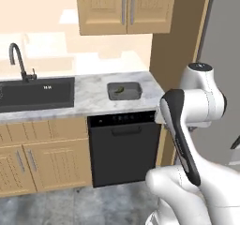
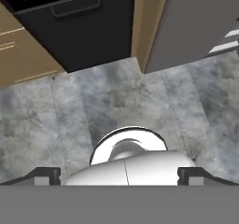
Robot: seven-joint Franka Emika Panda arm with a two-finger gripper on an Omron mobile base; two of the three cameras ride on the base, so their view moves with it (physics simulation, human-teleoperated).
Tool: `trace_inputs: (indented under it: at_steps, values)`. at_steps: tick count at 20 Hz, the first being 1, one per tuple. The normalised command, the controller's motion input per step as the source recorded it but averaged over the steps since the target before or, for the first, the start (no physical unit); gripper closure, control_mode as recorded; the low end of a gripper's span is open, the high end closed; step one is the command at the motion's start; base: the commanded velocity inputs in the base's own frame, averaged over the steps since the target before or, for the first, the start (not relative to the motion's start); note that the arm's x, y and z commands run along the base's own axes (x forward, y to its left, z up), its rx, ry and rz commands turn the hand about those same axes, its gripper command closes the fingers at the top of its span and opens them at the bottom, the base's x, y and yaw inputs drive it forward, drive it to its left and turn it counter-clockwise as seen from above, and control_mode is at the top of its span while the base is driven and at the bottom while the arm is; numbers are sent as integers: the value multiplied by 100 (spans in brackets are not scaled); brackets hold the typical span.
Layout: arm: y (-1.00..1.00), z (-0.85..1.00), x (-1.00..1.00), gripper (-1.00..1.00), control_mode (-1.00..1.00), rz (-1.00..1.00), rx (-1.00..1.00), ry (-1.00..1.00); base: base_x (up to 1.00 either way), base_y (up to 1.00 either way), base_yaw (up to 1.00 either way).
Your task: Take the lime and squash out of the freezer and place them in the tupperware container on the counter. Then put the tupperware containing the vegetables back in the freezer.
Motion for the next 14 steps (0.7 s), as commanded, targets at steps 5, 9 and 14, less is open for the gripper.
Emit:
trace_inputs:
  at_steps: [5,9,14]
  values:
    - [0,0,0,-100,100,0,0,0,8,-100,10]
    - [0,0,0,-100,100,0,0,0,15,-100,8]
    - [0,0,0,-100,100,0,0,0,23,-100,5]
